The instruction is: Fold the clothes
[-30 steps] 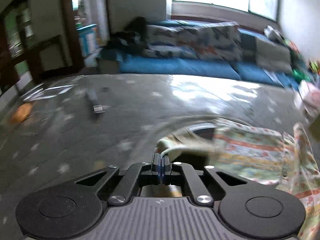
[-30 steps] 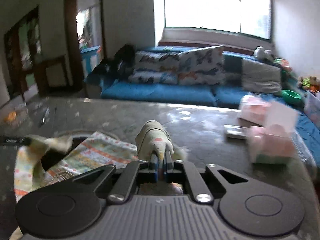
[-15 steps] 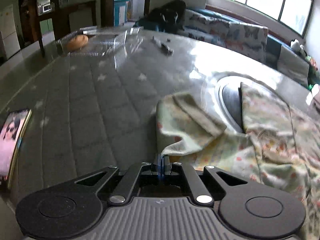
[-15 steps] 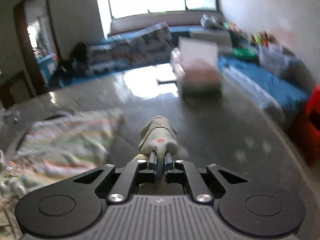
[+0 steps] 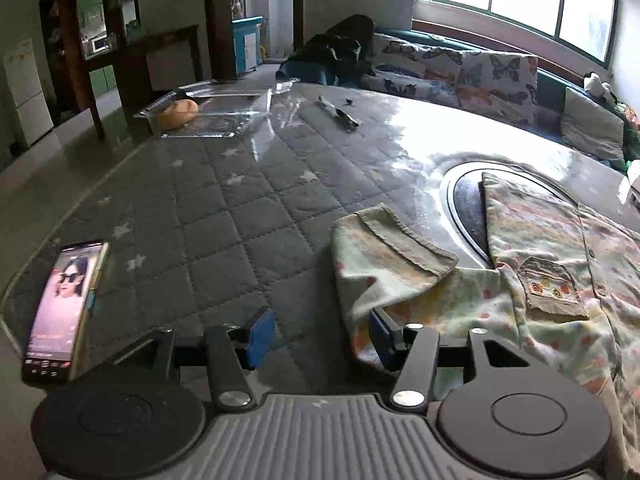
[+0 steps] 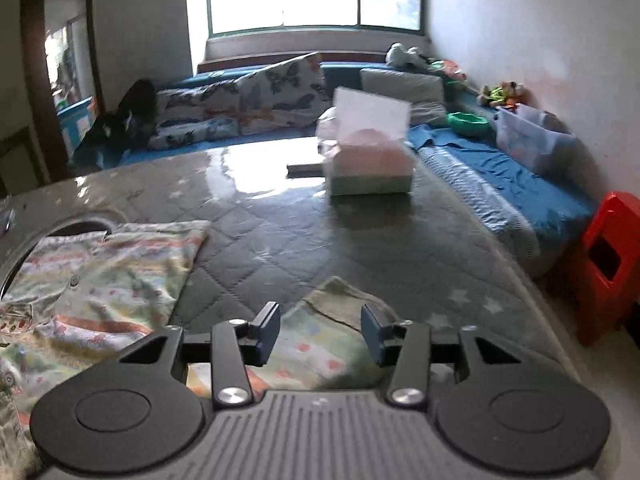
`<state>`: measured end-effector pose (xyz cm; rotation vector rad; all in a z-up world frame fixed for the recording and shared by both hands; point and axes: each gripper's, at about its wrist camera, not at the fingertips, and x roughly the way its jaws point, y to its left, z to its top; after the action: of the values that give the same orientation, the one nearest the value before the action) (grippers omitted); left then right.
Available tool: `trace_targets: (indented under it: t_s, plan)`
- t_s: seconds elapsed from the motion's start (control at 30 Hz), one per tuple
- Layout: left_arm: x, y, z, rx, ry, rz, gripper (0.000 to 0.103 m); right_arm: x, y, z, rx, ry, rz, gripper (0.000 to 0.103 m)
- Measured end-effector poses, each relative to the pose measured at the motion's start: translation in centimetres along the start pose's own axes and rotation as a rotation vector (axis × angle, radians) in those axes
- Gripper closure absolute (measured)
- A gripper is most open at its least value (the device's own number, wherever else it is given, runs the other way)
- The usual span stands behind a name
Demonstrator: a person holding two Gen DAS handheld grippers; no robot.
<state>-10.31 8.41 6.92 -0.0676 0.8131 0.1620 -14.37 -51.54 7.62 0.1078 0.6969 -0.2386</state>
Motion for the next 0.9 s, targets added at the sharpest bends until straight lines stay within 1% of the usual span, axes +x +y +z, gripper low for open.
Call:
trace_targets:
  t_s: [0.1, 0.17, 0.27, 0.3, 0.33, 0.37, 0.43, 0.47, 0.63, 0.73, 0.8, 0.9]
  plan:
    - [-1.3, 0.2, -0.2, -0.008, -0.017, -0.033, 0.047, 2.8, 1.1, 0.5, -0.012, 0.045, -0.004, 0.058]
    - [-1.8, -0.4, -0.4, 0.005, -0.020, -0.073, 0.047, 4.7, 1.5, 0.7, -0.020, 0.070, -0.037, 0.058]
    - [-2.2, -2.3, -0.8, 0.037, -0.012, -0.138, 0.047, 7.1, 1.2, 1.0, 0.005, 0.105, -0.069, 0.059]
    - [-2.2, -3.1, -0.9, 0.049, -0.006, -0.166, 0.047, 7.7, 1.0, 1.0, 0.016, 0.122, -0.070, 0.063]
    - [-2.2, -3.9, -1.0, 0.062, -0.001, -0.194, 0.047, 8.2, 0.8, 0.9, 0.026, 0.137, -0.071, 0.063]
    - [-2.2, -4.8, -1.1, 0.078, 0.002, -0.219, 0.047, 8.4, 0.8, 0.9, 0.030, 0.129, -0.071, 0.065]
    - [-2.1, -6.7, -1.4, 0.114, 0.010, -0.268, 0.048, 8.3, 0.8, 0.8, 0.030, 0.122, -0.070, 0.079]
    - [-2.0, -7.6, -1.5, 0.132, 0.019, -0.294, 0.049, 8.2, 0.8, 0.7, 0.032, 0.119, -0.068, 0.094]
    - [-1.7, -12.0, -2.3, 0.217, 0.059, -0.411, 0.049, 5.7, -0.2, 1.0, 0.063, 0.058, -0.039, 0.097]
    - [-2.0, -14.0, -3.1, 0.271, 0.074, -0.476, 0.049, 2.2, -1.3, 1.0, 0.089, -0.005, -0.020, 0.097]
    - [-2.3, -14.9, -3.7, 0.305, 0.076, -0.504, 0.049, -0.2, -2.6, -0.2, 0.103, -0.021, -0.032, 0.097]
    - [-2.2, -15.5, -4.5, 0.329, 0.094, -0.536, 0.049, -3.8, -4.4, -2.0, 0.124, -0.044, -0.051, 0.097]
